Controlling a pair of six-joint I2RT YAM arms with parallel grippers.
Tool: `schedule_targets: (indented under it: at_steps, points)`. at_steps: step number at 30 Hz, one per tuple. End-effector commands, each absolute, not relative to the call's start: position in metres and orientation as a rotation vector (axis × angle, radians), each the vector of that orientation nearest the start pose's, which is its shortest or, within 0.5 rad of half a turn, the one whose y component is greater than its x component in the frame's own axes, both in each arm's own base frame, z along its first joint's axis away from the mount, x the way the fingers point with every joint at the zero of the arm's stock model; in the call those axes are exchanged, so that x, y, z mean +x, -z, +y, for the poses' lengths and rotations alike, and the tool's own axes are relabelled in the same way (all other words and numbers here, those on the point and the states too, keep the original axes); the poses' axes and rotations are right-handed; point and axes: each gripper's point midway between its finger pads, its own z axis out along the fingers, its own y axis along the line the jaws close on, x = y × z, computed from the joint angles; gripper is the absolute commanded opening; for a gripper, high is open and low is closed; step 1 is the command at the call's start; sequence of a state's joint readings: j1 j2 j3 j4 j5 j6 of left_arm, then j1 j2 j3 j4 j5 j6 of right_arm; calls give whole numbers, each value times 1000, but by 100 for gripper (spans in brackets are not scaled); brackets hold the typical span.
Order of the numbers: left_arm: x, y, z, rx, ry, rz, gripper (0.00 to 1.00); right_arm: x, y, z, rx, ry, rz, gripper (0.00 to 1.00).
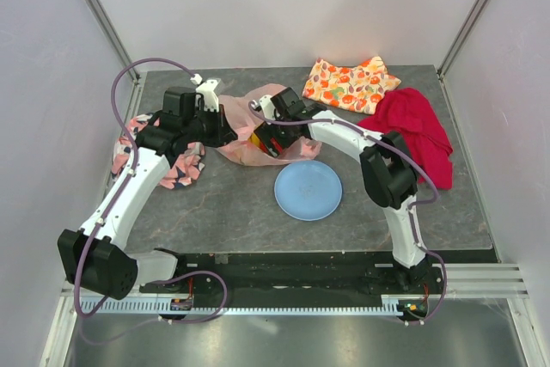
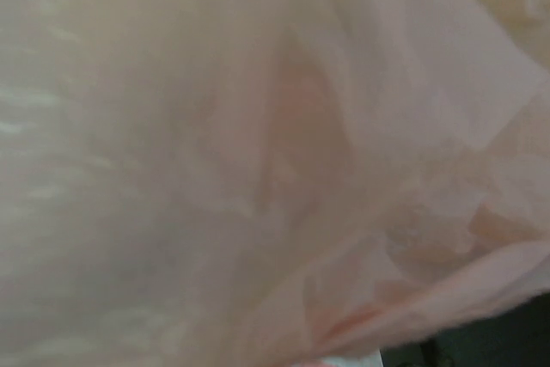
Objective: Take the fake fruits out of the plastic bag
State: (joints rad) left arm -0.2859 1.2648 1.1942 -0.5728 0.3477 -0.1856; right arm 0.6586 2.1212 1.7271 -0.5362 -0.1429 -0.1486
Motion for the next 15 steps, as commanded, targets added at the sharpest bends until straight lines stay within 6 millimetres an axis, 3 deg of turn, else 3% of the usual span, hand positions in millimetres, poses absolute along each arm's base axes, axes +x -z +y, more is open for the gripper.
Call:
schedule_targets:
  at_steps: [1, 9, 11, 14, 15]
  points:
    - [323, -251, -169, 296, 699, 2170, 2, 427, -94, 350, -900, -384, 2277, 85]
    - [324, -247, -172, 299, 726, 2177, 2, 434, -78, 362, -862, -405, 2274, 82]
    - [324, -247, -172, 299, 726, 2180, 1, 435, -79, 365, -874, -409, 2256, 67]
    - [328, -250, -171, 300, 716, 2171, 2, 436, -98, 362, -895, -392, 2207, 49]
    - [329, -251, -171, 301, 709, 2167, 2, 437, -121, 359, -903, -387, 2160, 47]
